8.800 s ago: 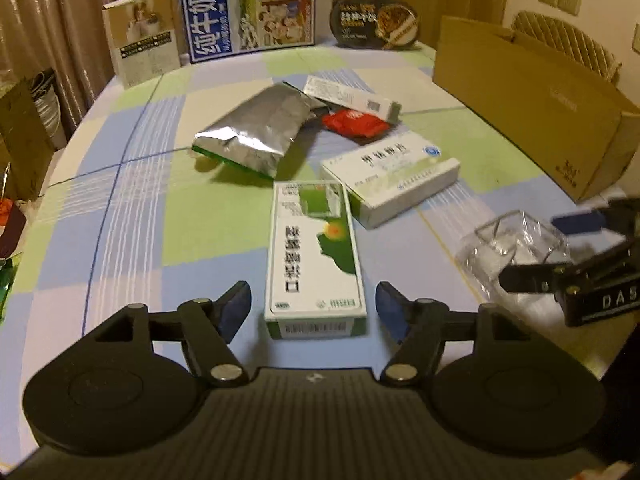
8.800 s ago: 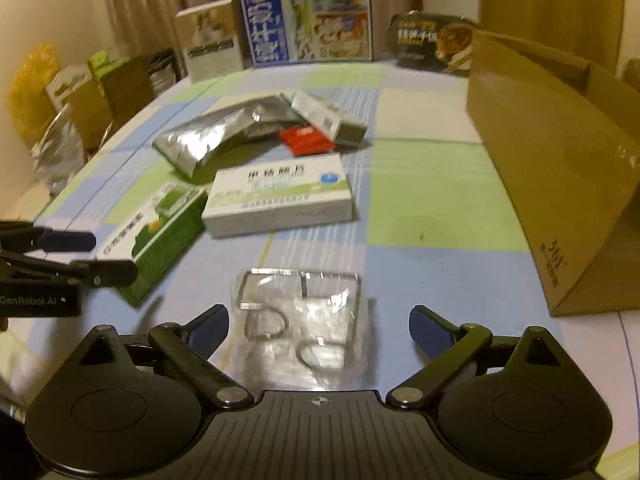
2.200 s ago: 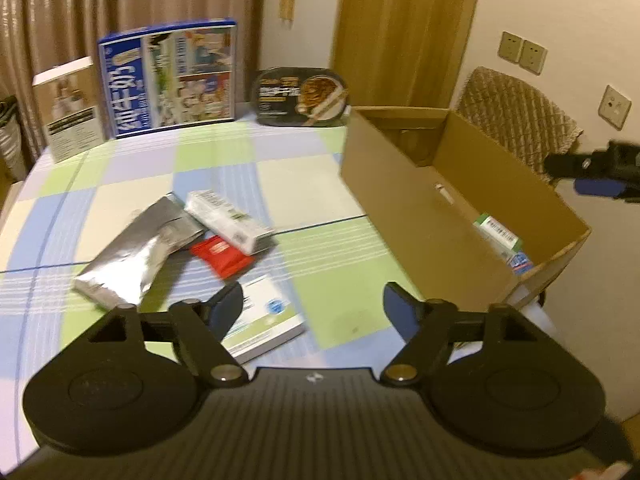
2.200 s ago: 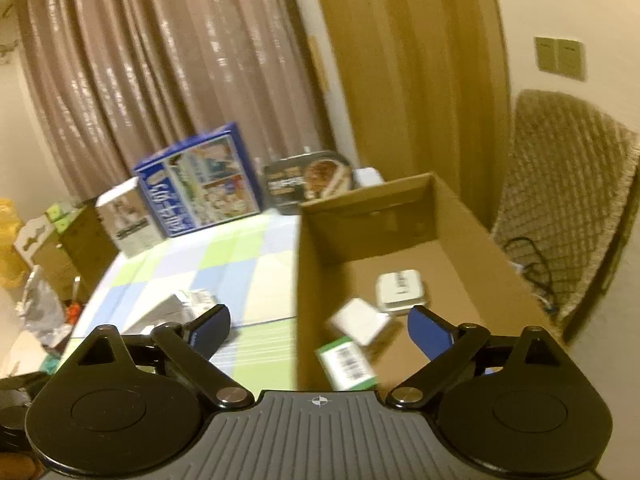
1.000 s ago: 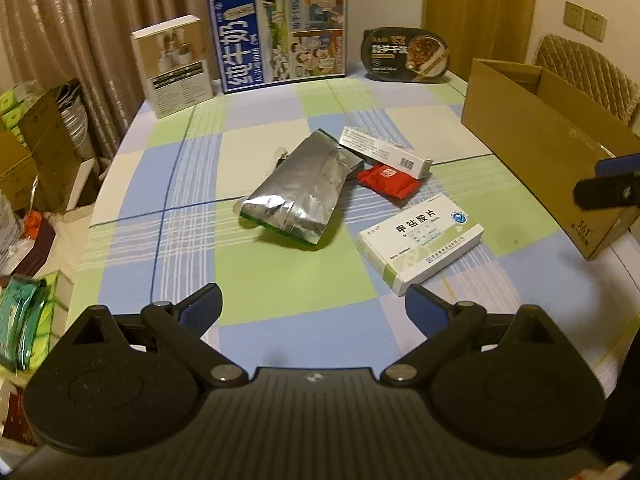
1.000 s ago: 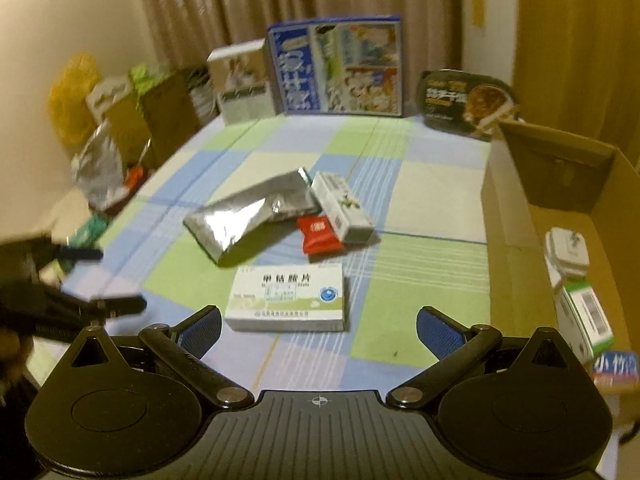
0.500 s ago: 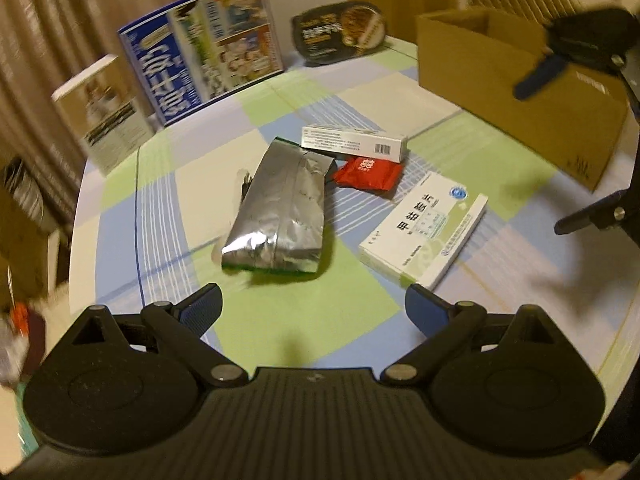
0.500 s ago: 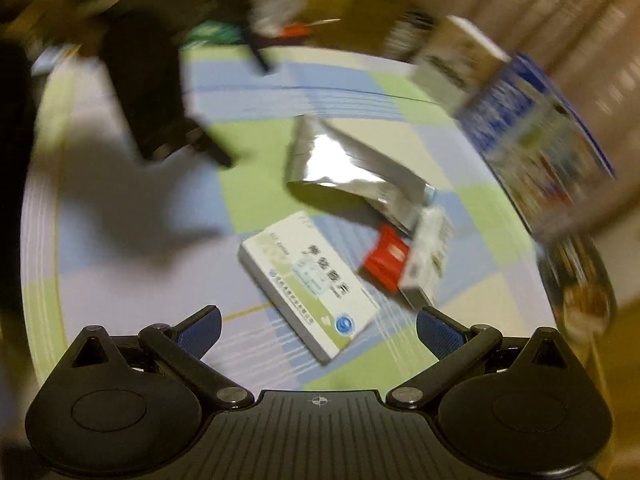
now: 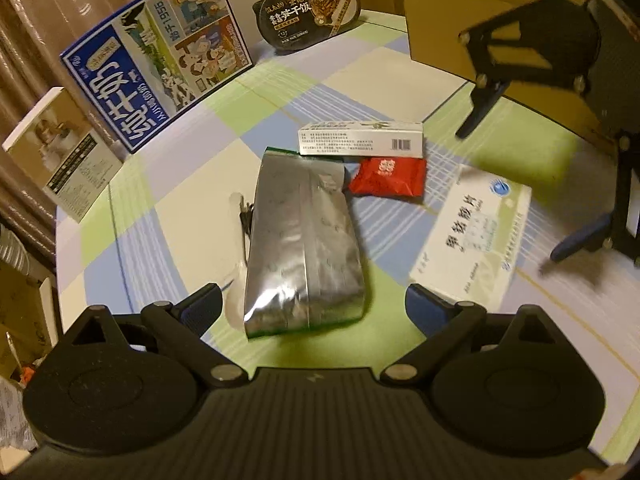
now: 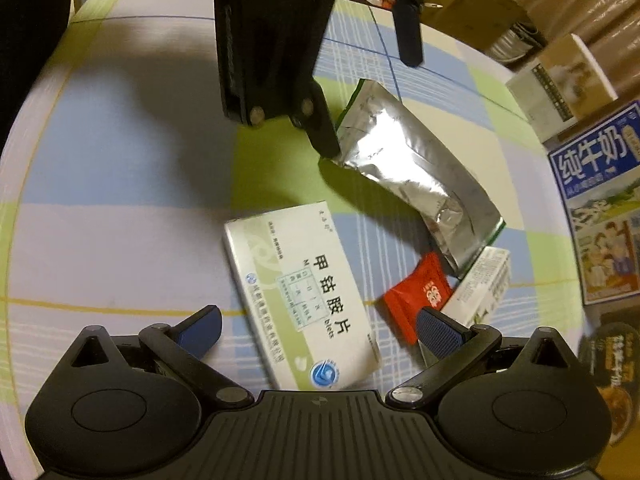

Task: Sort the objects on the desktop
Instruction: 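Lower the left tool onto the silver foil bag while the right tool lowers onto the white-green medicine box, then grasp the silver foil bag with the left tool while the right tool grasps the medicine box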

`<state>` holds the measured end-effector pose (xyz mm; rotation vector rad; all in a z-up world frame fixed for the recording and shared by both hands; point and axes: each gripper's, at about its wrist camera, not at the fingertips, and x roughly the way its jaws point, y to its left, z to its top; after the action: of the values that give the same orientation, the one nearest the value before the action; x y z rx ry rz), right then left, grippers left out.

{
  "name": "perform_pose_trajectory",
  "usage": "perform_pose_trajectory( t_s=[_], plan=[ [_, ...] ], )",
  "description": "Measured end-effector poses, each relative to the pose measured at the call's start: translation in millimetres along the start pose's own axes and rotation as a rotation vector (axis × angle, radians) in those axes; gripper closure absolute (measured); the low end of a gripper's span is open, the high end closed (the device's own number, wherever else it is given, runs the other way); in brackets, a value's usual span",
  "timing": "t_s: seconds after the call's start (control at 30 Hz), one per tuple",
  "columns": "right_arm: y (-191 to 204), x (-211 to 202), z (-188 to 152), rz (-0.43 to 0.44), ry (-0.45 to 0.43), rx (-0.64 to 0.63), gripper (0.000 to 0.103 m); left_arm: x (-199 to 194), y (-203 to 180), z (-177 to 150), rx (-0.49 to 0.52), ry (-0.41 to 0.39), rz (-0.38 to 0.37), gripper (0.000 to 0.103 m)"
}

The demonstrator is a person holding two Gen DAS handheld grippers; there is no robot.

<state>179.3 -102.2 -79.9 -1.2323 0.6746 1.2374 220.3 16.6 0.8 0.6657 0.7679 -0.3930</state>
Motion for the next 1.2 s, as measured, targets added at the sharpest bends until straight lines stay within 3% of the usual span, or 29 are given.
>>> perform_pose_trajectory(
  t_s=[0.27, 0.33, 0.43, 0.6, 0.77, 1.0, 1.07, 1.2],
  plan=[
    [-14, 21, 3, 0.089, 0.009, 0.005, 0.004, 33, 4, 15, 0.002, 0.006, -0.029, 0.008],
    [-17, 24, 5, 0.122, 0.014, 0.012, 0.013, 38, 6, 17, -0.001, 0.002, -0.031, 0.008],
    [-20, 30, 8, 0.155, 0.028, 0.034, 0.021, 46, 11, 18, -0.025, 0.004, -0.038, 0.013],
    [-27, 32, 15, 0.171, 0.051, 0.076, 0.025, 52, 18, 19, -0.060, -0.007, -0.029, 0.023],
    [-28, 27, 18, 0.175, 0.053, 0.122, 0.030, 57, 11, 23, -0.018, 0.013, -0.017, 0.030],
    [-9, 8, 15, 0.212, 0.067, 0.164, 0.032, 42, -8, 18, 0.029, 0.040, 0.015, 0.065],
    [-3, 3, 13, 0.219, 0.072, 0.175, 0.032, 37, -13, 12, 0.031, 0.057, 0.008, 0.072],
    [3, -6, 9, 0.212, 0.075, 0.190, 0.032, 24, -16, -3, 0.003, 0.080, -0.008, 0.074]
  ],
)
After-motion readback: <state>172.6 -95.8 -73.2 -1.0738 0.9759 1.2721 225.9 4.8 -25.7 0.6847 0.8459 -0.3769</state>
